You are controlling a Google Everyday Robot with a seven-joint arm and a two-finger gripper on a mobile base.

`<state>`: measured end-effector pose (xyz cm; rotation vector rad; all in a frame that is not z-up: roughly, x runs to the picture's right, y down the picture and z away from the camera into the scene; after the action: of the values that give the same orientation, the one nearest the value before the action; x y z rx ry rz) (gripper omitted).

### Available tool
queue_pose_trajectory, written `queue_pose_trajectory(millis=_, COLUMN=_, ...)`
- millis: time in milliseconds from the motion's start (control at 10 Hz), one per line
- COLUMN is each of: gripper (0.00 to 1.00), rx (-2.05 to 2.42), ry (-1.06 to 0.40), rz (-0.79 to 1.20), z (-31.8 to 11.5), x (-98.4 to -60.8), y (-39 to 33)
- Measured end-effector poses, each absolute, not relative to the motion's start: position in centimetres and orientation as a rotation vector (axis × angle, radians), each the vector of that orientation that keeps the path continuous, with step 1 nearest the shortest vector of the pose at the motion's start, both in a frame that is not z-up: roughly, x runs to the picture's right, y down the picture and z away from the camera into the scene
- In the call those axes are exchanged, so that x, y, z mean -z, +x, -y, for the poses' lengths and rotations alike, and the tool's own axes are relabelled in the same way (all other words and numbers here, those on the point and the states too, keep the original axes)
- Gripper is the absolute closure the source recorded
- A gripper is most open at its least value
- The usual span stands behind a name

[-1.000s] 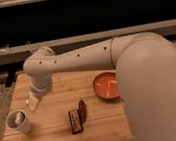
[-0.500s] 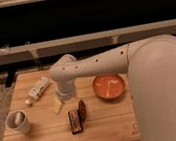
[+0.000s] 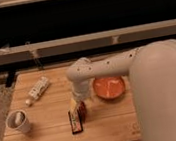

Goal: Place the pepper in the ceramic bowl

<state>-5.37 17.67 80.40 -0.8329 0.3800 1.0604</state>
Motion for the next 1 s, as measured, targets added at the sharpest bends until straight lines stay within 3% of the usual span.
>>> queue_pose_trajectory(millis=700, gripper=0.2, rx=-1.073, ry=-0.812, rz=-0.433, z=-16.4, x=-84.9, y=-5.2)
queue_pose_trajectory(millis=800, gripper=0.23, rx=-1.08, ry=-0.815, rz=-0.442, z=-16.5, x=-85.2, y=-5.4)
queue_pose_trajectory(millis=1000, gripper=0.43, rx=-1.101, ry=-0.839, rz=-0.47, z=-17.1, x=-85.8, y=-5.7)
